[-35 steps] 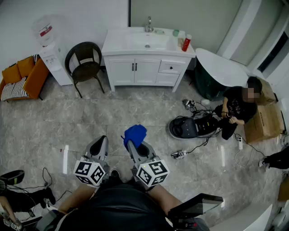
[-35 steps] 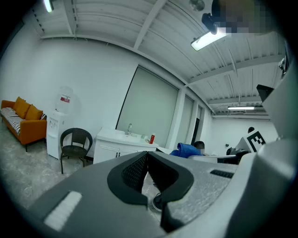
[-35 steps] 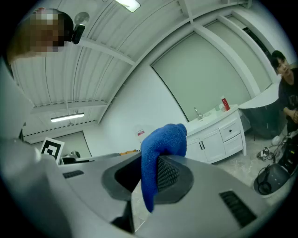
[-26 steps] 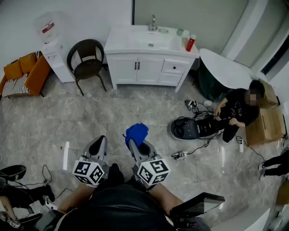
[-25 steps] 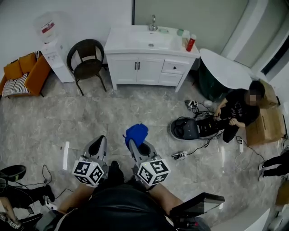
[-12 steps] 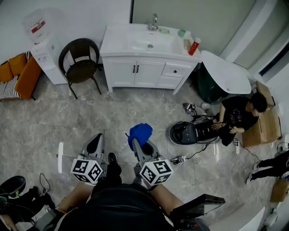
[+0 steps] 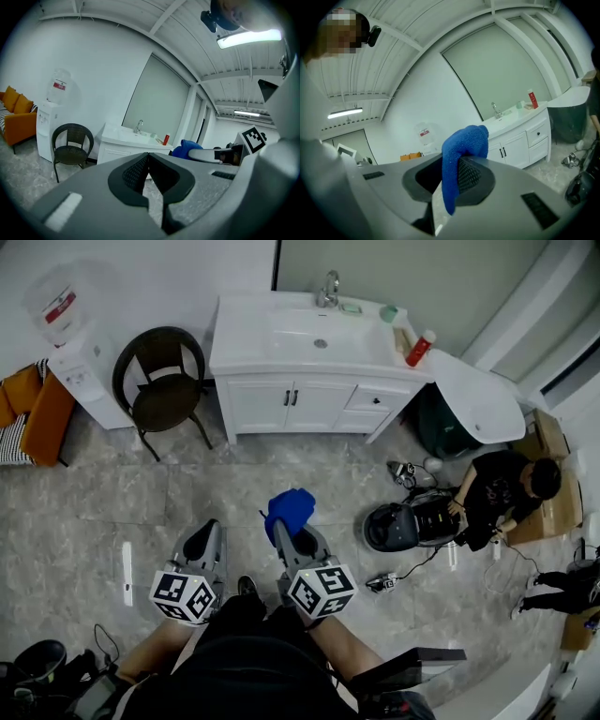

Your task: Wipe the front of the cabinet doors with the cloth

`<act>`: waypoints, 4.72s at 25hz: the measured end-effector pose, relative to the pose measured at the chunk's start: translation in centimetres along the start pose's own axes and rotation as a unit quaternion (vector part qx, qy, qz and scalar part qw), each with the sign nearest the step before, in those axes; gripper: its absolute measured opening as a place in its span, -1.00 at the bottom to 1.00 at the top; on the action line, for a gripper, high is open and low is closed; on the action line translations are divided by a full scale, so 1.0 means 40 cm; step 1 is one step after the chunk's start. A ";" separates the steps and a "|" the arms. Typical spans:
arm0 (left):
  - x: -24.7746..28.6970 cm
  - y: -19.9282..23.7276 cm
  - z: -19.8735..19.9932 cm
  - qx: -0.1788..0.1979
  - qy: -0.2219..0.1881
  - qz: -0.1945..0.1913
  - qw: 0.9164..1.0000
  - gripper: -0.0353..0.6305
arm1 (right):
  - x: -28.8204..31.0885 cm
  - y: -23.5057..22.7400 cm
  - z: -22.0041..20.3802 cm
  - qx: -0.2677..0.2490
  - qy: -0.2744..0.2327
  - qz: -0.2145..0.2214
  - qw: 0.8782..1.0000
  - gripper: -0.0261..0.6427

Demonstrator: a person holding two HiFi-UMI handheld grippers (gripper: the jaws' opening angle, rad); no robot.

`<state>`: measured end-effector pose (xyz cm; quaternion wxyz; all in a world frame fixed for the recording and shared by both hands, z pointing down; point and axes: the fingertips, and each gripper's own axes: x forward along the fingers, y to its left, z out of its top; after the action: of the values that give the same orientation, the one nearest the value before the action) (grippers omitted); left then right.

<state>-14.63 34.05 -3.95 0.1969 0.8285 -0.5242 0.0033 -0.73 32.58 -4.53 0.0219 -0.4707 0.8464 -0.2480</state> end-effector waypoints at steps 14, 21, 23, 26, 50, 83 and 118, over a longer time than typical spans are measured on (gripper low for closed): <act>0.325 0.198 0.113 0.024 -0.014 0.052 0.998 -0.88 | 0.421 -0.222 0.097 -0.074 0.025 0.036 0.996 -0.77; 0.597 0.281 0.111 0.031 -0.011 0.089 0.995 -0.88 | 0.663 -0.447 0.127 -0.079 0.036 0.059 0.994 -0.77; 0.666 0.301 0.105 0.034 -0.019 0.093 0.995 -0.88 | 0.717 -0.487 0.114 -0.088 0.036 0.066 0.993 -0.77; 0.762 0.326 0.103 0.049 -0.030 0.088 0.995 -0.88 | 0.790 -0.533 0.101 -0.115 0.032 0.069 0.990 -0.77; 0.840 1.025 -0.480 0.050 -0.112 0.244 0.962 -0.88 | 1.536 -0.548 -0.446 -0.311 -0.056 0.246 0.916 -0.77; 1.173 0.891 -0.620 0.042 -0.120 0.061 0.990 -0.88 | 1.356 -1.067 -0.317 -0.255 -0.137 -0.009 0.957 -0.77; 1.159 0.900 -0.657 0.037 -0.115 0.053 0.991 -0.88 | 1.366 -1.274 -0.450 -0.202 -0.090 -0.129 0.967 -0.77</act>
<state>-19.78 -10.91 41.72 0.1038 0.8012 -0.5860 -0.0623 4.09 -26.49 44.41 -0.0298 -0.5910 0.8056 -0.0292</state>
